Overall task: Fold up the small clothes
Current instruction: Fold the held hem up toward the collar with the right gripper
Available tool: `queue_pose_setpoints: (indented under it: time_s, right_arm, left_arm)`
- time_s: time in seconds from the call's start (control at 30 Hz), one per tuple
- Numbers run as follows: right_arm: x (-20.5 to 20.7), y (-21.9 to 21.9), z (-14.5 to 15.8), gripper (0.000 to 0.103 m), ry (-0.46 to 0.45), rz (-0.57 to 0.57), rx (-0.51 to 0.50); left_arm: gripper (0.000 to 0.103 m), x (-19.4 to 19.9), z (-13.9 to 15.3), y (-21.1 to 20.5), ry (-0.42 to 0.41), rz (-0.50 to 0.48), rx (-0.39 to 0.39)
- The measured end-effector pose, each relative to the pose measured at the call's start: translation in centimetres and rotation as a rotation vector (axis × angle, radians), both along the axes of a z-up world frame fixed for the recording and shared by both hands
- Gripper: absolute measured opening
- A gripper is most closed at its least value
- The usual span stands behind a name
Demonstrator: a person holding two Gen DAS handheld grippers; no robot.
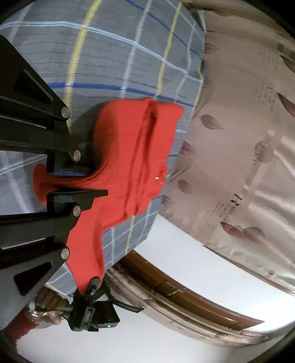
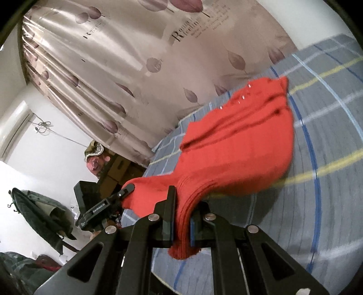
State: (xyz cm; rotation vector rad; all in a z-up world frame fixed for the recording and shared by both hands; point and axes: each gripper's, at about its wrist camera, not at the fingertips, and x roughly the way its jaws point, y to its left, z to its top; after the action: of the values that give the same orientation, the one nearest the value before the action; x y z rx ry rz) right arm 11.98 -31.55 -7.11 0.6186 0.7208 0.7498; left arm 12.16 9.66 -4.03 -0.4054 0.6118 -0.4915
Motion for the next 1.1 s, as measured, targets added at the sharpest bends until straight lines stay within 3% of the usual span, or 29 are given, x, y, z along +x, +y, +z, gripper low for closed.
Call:
queue_pose_setpoints:
  time_s: [0.33, 0.73, 1.1]
  right_arm:
    - [8.2, 0.1, 2.3, 0.009, -0.015, -0.001, -0.094]
    - [18.6, 0.0, -1.3, 0.009, 0.108, -0.031, -0.134]
    - [25.0, 0.1, -4.0, 0.009, 0.181, -0.047, -0.120]
  left_arm:
    - [0.009, 7.7, 1.3, -0.8, 0.009, 0.046, 0.027]
    - [0.009, 16.9, -1.9, -1.4, 0.121, 0.132, 0.041]
    - [0.009, 23.5, -4.5, -1.8, 0.210, 0.185, 0.044]
